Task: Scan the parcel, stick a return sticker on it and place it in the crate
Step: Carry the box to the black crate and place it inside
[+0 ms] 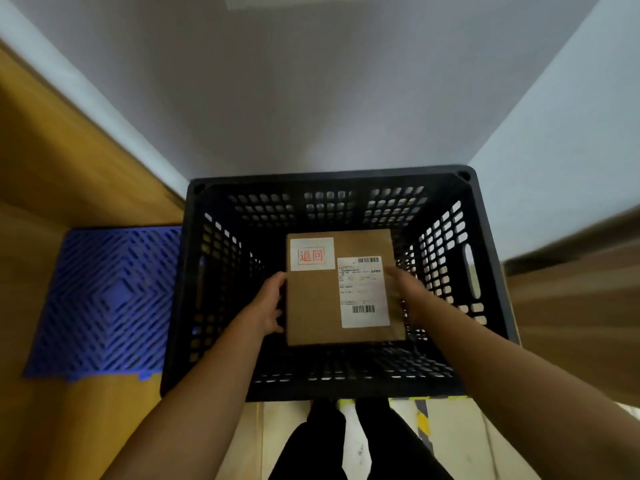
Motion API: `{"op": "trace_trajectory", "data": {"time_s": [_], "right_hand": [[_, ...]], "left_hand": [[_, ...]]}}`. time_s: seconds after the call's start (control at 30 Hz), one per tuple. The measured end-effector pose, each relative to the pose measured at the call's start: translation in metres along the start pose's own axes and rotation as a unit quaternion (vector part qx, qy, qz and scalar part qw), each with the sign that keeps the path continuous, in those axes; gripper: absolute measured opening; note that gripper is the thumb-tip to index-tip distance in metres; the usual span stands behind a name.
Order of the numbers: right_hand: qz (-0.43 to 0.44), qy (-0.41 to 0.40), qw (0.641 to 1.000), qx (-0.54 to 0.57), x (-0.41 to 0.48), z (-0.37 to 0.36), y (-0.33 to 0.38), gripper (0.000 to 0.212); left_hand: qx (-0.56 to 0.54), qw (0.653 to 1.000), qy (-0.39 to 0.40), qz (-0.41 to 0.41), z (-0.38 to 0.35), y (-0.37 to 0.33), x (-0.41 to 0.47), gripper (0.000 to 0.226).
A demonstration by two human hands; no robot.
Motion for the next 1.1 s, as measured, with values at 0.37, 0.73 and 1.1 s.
{"op": "trace_trajectory", "data": {"time_s": [0.37, 0.73, 1.1], "right_hand": [[0.025, -0.044, 0.999, -0.01, 0.034, -0.009, -0.01, 0.039], [0.095, -0.07, 0.992, -0.055, -0.02, 0.009, -0.011, 0.052], [0.24, -0.108, 0.965, 0.016, -0.191, 0.026, -0.04, 0.027]], "left_hand": [[-0.037, 0.999, -0.022, 0.008, 0.003, 0.003, 0.016, 0.038], [0.092, 0.984, 0.014, -0.152, 0.009, -0.003, -0.052, 0.011], [0.032, 0.951, 0.116, -0.285, 0.008, 0.019, -0.149, 0.02]]}}
Point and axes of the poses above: each hand's wrist, its own x-axis towards the middle knuckle, its own z-axis out of the back of the hand, y = z × x, the point moved 3 cm from there along x, towards the middle knuckle, and after that the axes turned 10 degrees about -x, right-handed, at the moved point
